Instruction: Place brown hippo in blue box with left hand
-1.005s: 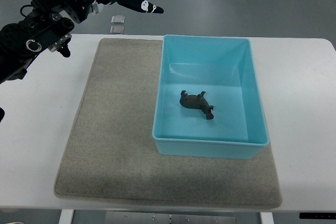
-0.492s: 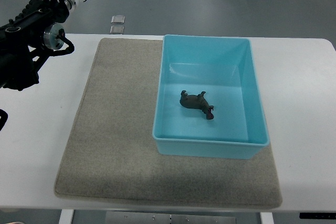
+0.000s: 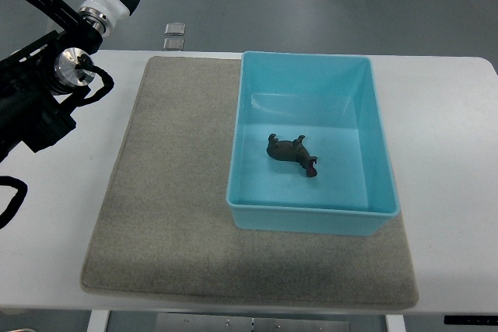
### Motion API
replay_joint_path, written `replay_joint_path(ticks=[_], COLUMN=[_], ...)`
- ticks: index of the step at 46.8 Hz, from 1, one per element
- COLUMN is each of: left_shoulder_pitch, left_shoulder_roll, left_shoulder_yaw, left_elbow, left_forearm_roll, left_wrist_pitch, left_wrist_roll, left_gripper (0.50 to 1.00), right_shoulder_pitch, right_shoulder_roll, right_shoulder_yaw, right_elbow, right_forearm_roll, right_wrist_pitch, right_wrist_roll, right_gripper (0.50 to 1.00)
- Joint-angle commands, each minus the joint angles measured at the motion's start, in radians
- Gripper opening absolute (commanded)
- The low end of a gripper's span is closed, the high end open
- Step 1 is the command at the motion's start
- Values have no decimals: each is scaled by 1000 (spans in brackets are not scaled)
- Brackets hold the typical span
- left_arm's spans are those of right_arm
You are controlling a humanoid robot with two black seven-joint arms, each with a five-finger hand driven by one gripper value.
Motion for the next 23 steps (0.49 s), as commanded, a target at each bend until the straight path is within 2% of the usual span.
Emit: replay_joint_path(ticks=[1, 9, 23], left_shoulder_pitch=[13, 22, 42], left_shoulder_roll=[-11, -27, -31], left_shoulder_yaw=[-44, -86, -84], left_elbow=[18, 18, 12], left_forearm_roll=[-5, -19, -99], left_wrist_pitch=[-11, 81, 48], left_wrist_roll=[0, -1, -1], left_gripper=[994, 994, 994], right_shoulder_pitch=[0, 0, 0], right_shoulder_roll=[0, 0, 0], right_shoulder_yaw=[0, 0, 0], right_elbow=[0, 0, 0], right_forearm_roll=[0, 0, 0], right_wrist_pitch=[0, 0, 0], right_wrist_roll=[0, 0, 0], right_gripper=[936, 936, 936])
